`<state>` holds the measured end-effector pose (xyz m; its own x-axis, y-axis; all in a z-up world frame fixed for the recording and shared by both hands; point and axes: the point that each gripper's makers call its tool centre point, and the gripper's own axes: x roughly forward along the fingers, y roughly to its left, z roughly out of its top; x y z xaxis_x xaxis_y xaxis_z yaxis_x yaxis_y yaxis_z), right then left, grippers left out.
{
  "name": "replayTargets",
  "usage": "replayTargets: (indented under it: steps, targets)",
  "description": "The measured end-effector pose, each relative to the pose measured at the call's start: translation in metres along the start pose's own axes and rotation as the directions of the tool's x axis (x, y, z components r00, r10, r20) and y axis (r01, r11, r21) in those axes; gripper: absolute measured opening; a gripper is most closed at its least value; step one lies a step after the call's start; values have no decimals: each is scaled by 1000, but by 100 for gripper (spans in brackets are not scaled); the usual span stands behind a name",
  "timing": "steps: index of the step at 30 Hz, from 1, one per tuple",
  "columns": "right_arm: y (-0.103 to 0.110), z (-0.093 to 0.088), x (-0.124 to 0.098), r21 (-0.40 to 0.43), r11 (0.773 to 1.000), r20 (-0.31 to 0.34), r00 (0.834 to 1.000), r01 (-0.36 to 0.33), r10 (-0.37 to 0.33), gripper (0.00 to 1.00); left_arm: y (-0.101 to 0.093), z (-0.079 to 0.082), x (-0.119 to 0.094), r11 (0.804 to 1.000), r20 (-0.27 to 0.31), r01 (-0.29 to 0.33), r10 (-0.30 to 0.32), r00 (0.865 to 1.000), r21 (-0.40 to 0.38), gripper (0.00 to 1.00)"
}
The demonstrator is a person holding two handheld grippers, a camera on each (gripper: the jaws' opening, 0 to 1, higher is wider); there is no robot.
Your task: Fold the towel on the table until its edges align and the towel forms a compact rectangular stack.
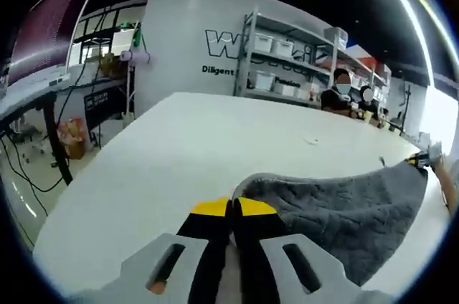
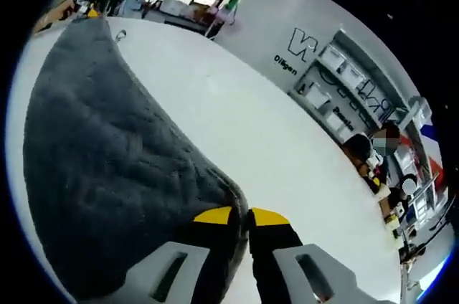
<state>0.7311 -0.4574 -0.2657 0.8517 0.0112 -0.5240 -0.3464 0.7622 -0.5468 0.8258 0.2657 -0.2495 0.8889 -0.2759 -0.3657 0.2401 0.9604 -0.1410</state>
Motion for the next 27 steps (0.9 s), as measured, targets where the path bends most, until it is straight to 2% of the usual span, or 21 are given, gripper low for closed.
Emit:
replayTargets:
  steps: [1, 4, 5, 7, 13, 17, 20, 21, 22, 24, 27]
  targets:
    - [0, 1, -2, -1, 1000, -3, 1000, -1, 1, 9, -1, 0, 0, 1000, 0, 0, 0, 1000, 1, 5]
    - [-4, 2, -9, 14, 1000, -3, 1000, 11, -11, 23, -4, 0, -1, 1000, -6, 14, -14, 1000, -3, 20]
    - [-7, 2, -11, 27, 1000, -5, 1000, 12, -12, 27, -6, 0, -2, 1000, -10, 19, -19, 1000, -2, 28]
    - [-9, 1, -16, 73, 997, 6, 1000, 1, -1, 36, -11, 0, -8, 1000, -19, 27, -27, 999, 12, 35]
    - [-5, 7, -35, 240, 969, 82, 996, -62, 43, 64, -28, 15, -39, 996, 10, 52, -53, 999, 74, 41]
    - [6, 14, -47, 311, 938, 125, 985, -151, 117, 76, -32, 6, -54, 994, -7, 50, -50, 999, 94, 41]
    - [20, 21, -57, 368, 894, 182, 963, -255, 199, 77, -31, -14, -61, 994, -57, 68, -64, 996, 85, 40]
    - [23, 21, -59, 374, 889, 187, 960, -264, 207, 76, -30, -16, -62, 994, -63, 70, -64, 996, 84, 39]
    - [32, 21, -66, 403, 863, 211, 949, -305, 237, 74, -28, -26, -65, 995, -75, 67, -61, 995, 78, 39]
    - [42, 15, -76, 407, 852, 233, 939, -330, 252, 70, -24, -36, -67, 996, -79, 72, -68, 995, 60, 39]
    - [53, 9, -86, 404, 843, 264, 928, -354, 263, 58, -23, -39, -69, 996, -64, 89, -87, 994, 30, 36]
